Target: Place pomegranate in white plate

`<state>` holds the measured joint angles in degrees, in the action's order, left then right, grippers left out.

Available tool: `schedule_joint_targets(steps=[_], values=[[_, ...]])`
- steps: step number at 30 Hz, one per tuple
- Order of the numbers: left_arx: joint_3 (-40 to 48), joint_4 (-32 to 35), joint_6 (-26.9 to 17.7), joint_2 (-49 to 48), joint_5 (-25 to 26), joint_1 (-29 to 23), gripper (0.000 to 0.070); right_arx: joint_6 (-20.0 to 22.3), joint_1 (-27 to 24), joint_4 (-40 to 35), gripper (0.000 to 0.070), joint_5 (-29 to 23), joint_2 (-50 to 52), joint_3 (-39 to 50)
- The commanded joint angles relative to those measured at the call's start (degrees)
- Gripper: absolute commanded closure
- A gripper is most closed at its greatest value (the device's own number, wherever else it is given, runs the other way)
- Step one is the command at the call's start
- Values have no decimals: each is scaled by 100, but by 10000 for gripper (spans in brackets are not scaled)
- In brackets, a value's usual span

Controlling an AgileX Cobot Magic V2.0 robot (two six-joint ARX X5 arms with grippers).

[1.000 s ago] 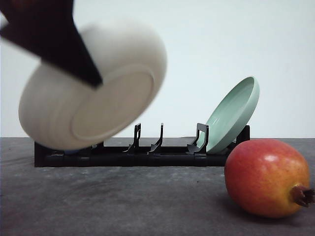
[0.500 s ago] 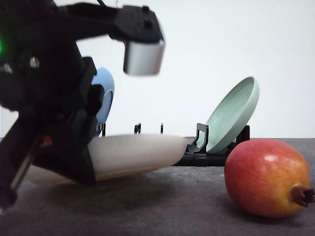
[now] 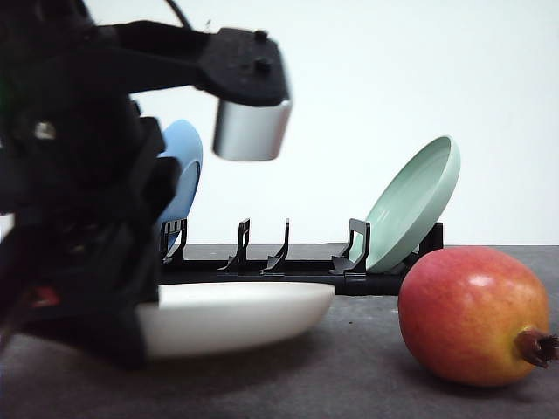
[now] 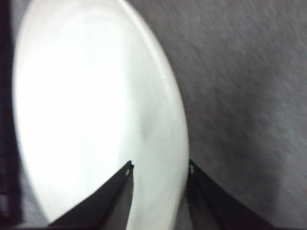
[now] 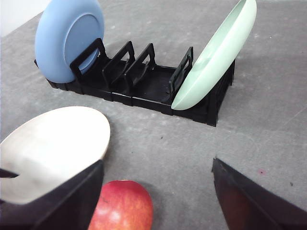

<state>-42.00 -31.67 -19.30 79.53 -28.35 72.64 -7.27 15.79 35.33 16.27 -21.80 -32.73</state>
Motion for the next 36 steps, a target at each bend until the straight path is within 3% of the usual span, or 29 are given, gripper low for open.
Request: schedule_joint_targets(steps=[1,4,7,10,16,27,32,36], values=[[-213,-150,669,-112,339,-25,411,66,24,-57,244,-20,-17,-90],[-269,-311,1140,-479,1156,-301,336,66,25,-57,244,-22,-17,-90],[-269,-372,1505,-963,2022,-689,334,66,24,-57,244,-22,-17,-90],[-269,-429,1814,-1495,2567,-1200,334,66,24,-57,244,-20,-17,-90],[-269,-460,1986,-2497,2968,-2445,335,66,24,-57,244,-20,-17,-90],[-212,-212,2047,-3556,3162,-5009,336,51,24,-57,244,-20,-20,-90],[112,221,2270,-3835,3285,-5779,336,26,26,-52,244,-14,-20,-90],[494,414,2413,-4104,3660,-6114,336,-98,26,-52,244,25,-20,-90]])
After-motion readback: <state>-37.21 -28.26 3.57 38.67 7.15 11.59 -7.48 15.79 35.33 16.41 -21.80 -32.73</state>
